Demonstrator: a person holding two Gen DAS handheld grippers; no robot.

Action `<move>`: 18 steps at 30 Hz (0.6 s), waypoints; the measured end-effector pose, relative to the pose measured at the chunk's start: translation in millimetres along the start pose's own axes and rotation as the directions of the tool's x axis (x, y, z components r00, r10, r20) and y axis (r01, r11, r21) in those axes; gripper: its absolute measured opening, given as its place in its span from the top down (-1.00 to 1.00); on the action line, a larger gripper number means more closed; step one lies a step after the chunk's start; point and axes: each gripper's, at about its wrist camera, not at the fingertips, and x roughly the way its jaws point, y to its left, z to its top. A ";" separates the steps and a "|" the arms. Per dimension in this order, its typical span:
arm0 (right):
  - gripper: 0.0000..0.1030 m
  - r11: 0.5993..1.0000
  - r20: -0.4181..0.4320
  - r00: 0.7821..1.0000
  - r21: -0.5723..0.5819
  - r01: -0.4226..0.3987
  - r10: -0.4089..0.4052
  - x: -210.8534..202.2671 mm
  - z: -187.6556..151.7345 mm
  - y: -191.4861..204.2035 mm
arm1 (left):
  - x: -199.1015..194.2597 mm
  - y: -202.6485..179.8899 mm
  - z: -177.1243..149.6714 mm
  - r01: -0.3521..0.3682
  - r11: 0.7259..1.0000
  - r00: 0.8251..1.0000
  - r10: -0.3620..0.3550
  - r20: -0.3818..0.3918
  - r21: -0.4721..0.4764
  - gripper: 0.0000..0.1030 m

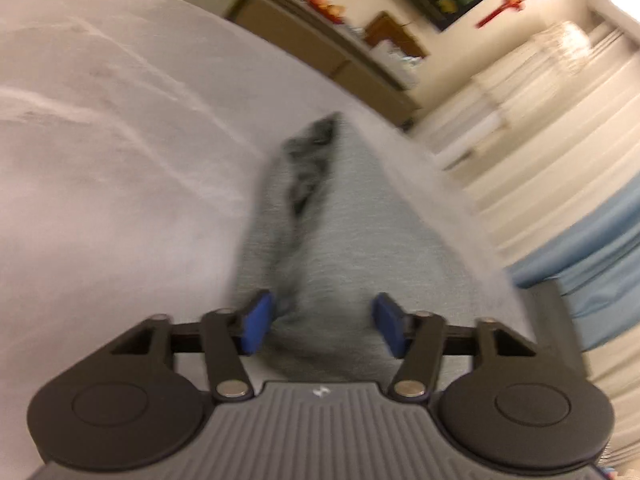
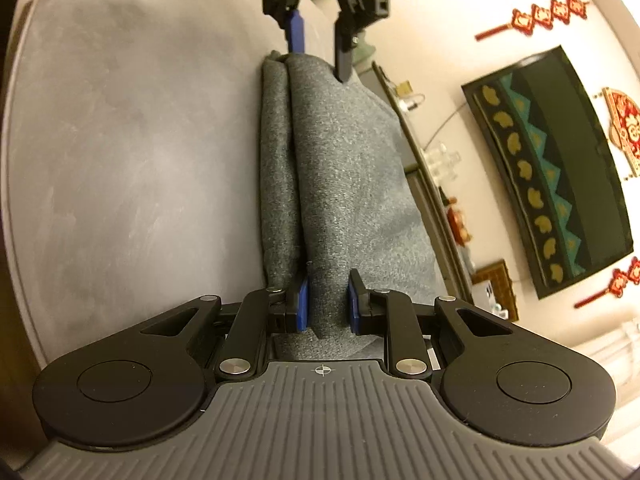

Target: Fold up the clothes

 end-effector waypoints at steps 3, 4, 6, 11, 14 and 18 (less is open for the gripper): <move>0.33 0.990 0.014 0.995 0.101 -0.099 0.098 -12.2 -7.3 -31.1 | -19.1 2.8 2.9 0.017 1.000 1.000 -0.017 0.019 -0.010 -0.18; 0.09 0.976 0.024 0.989 0.157 -0.148 0.146 -19.9 -9.7 -45.3 | -30.5 1.4 6.6 0.027 1.000 0.998 -0.028 0.052 0.006 -0.18; -0.29 0.936 0.069 0.973 0.267 -0.231 0.220 -39.2 -17.0 -76.0 | -53.4 -2.7 14.0 0.044 0.998 0.991 -0.049 0.123 0.043 -0.18; -0.31 0.756 0.208 0.952 0.579 -0.306 0.226 -42.7 -39.8 -159.0 | -54.6 -53.7 39.9 0.044 0.977 0.978 -0.084 0.189 0.207 -0.18; -0.26 0.619 0.183 0.968 0.745 -0.249 0.169 15.1 -40.4 -195.0 | -7.4 -98.4 56.6 0.014 0.949 0.989 -0.058 0.133 0.315 -0.18; -0.05 0.455 0.118 0.959 0.861 -0.228 0.257 109.2 -46.2 -203.9 | 44.3 -90.6 58.8 -0.042 0.952 0.999 0.031 0.039 0.303 -0.17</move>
